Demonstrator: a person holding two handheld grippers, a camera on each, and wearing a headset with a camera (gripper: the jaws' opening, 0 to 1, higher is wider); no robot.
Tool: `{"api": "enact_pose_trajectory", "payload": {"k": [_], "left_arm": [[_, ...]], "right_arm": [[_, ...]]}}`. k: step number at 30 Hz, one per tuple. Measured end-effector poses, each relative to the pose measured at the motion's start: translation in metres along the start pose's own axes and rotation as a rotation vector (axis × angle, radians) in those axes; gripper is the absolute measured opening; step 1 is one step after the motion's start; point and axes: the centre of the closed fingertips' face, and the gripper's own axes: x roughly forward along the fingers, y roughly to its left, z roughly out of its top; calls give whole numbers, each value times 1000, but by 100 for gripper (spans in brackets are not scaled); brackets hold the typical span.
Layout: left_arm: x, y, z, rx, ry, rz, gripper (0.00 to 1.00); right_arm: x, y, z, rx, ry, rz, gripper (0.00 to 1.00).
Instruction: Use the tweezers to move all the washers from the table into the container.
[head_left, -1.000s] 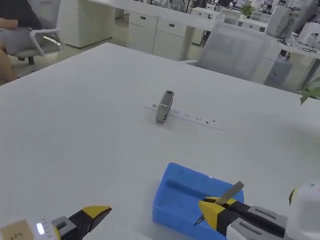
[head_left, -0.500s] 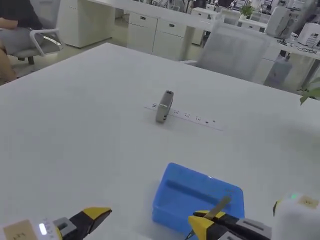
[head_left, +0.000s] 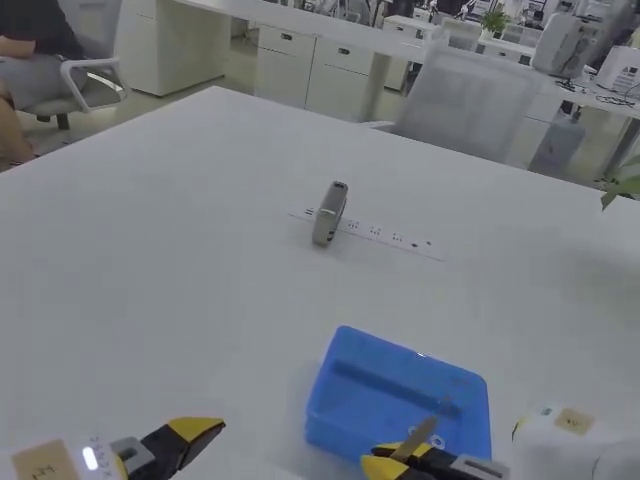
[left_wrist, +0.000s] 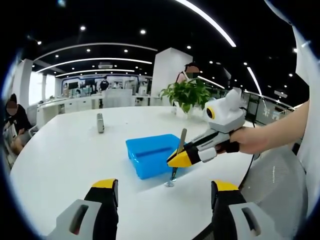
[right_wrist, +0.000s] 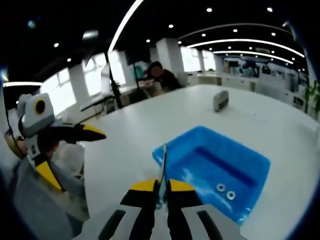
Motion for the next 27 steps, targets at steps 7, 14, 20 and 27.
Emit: {"api": "enact_pose_trajectory", "payload": {"k": [7,14,20,27], "left_arm": [[0,0,-1,1,4,-1,76],[0,0,-2,2,8,-3,76],[1,-1,-3,5,15,-5,75],[1,-1,-3,11,19,-5,75]], "right_arm": [[4,3,-7,-40,27,5,4],[5,8,-7,-109,38,17,4],[6,17,-9,-243,57,39,4],[6,21,-10,-311,44,41,4]]}}
